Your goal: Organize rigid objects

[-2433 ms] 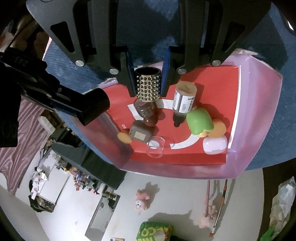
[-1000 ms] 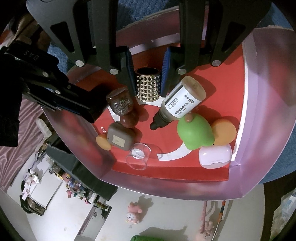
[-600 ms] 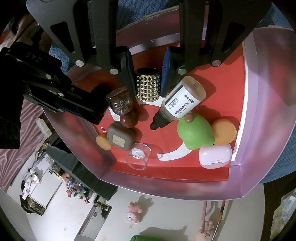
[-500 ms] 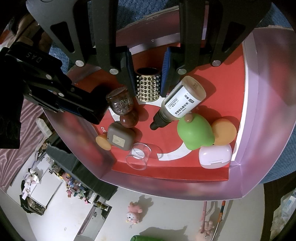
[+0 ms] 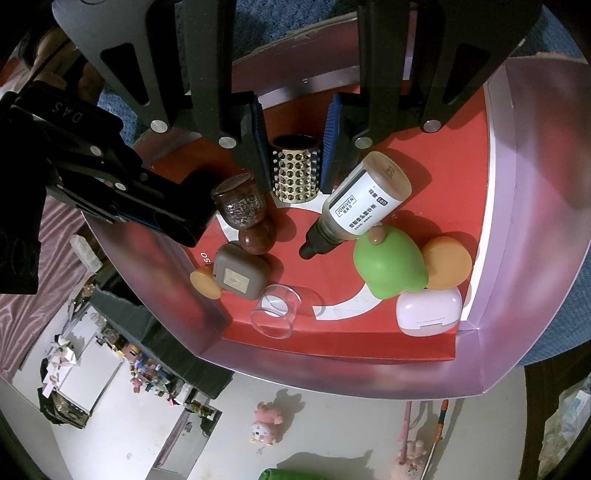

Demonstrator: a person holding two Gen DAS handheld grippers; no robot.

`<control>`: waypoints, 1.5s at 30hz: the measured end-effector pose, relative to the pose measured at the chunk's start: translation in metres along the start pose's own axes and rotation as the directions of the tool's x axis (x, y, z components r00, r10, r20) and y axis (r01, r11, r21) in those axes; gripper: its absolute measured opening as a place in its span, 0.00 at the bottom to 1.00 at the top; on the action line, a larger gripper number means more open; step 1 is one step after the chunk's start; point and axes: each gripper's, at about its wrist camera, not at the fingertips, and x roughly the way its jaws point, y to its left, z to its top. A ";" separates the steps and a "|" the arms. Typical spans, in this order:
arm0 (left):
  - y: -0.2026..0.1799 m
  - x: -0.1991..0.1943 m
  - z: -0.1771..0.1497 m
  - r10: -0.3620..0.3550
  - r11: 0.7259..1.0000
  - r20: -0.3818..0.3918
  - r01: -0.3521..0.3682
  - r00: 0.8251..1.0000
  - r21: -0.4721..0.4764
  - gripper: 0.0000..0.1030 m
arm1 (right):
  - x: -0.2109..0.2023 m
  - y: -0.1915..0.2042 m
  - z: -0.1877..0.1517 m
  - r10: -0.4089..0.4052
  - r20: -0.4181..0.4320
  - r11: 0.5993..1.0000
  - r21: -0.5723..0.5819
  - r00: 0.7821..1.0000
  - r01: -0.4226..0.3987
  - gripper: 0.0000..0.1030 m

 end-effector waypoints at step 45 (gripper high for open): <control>-0.004 -0.033 -0.012 0.103 0.995 0.097 -0.104 0.990 -0.003 0.94 | -0.030 0.008 -0.005 0.006 0.070 1.000 0.025 0.998 -0.008 0.67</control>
